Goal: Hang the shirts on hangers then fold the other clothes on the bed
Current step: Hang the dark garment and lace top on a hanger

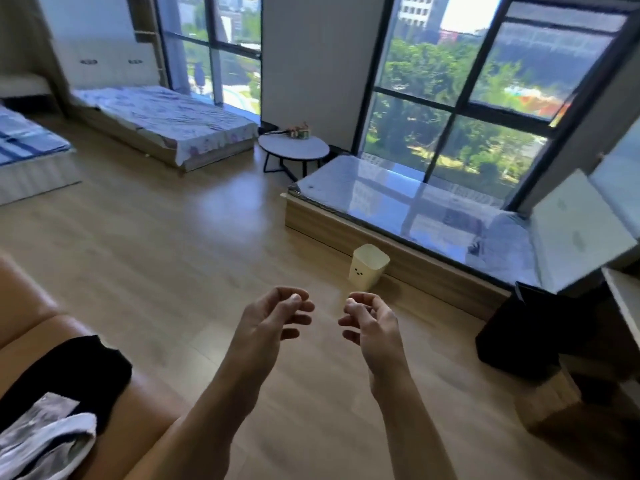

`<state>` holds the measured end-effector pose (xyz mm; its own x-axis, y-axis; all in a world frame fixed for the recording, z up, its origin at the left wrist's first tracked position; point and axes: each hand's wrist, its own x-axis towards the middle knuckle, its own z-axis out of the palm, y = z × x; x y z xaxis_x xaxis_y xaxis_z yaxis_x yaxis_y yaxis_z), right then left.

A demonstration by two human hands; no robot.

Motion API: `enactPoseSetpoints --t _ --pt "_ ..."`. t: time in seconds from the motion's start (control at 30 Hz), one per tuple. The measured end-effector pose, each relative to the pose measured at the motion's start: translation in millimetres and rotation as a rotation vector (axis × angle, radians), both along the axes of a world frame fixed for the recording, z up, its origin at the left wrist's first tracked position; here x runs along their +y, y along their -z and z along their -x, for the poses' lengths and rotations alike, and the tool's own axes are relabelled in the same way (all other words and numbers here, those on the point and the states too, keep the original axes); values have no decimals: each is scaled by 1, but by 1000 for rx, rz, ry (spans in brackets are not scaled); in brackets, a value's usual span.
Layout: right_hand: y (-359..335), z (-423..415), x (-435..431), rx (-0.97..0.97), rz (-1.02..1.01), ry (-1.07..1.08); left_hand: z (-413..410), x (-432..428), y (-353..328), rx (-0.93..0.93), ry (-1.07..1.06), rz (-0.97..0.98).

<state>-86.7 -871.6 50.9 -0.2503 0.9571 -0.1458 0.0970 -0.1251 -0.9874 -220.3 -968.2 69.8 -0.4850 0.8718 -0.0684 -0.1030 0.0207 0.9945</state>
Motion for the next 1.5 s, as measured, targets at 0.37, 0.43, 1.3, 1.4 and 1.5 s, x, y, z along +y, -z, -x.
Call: enactPoseSetpoints --t 0.37,0.43,1.3,1.4,1.5 --pt "6 154 226 -19 -7 -256 120 182 18 -78 -292 15" --pt "13 194 258 -36 -23 -304 152 215 26 -81 -317 16" --pt "45 834 273 -62 -7 -1603 612 246 54 -192 -1443 -75" --pt "50 890 239 -89 -6 -1781 639 223 61 -222 -1633 -98" --pt "66 925 189 -159 1 -1949 648 197 72 -313 -1836 -135"
